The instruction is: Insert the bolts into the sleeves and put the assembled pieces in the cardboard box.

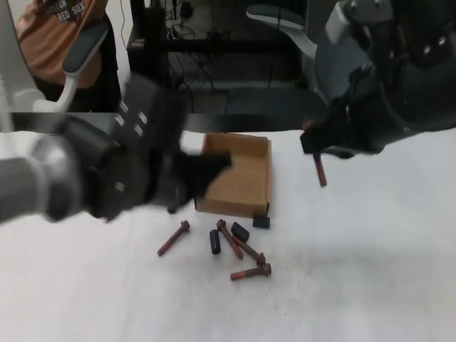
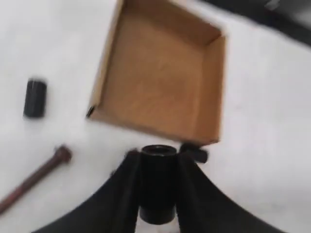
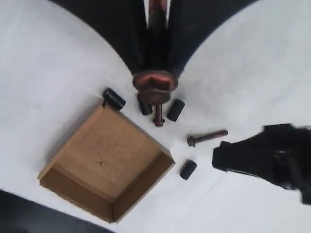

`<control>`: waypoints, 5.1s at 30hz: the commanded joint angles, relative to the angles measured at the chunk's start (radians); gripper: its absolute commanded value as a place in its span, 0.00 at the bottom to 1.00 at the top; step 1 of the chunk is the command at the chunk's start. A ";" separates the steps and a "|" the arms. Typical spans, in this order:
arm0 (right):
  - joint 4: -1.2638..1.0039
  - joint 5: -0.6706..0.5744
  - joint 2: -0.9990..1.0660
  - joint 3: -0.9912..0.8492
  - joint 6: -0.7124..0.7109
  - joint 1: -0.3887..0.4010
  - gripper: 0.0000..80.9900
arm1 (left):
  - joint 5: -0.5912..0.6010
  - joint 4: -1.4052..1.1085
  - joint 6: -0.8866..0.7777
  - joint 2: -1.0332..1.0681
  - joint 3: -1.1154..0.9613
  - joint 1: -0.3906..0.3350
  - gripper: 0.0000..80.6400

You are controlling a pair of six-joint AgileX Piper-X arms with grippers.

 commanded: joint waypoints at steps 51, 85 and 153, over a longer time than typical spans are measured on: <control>-0.992 0.004 -0.202 0.525 0.054 0.194 0.00 | -0.389 -1.177 0.569 -0.107 0.647 -0.516 0.02; -1.215 0.121 -0.055 0.525 0.188 0.360 0.00 | -0.379 -1.325 0.489 -0.069 0.642 -0.433 0.02; -1.182 0.191 -0.047 0.521 0.157 0.380 0.57 | -0.330 -1.433 0.529 -0.069 0.635 -0.374 0.02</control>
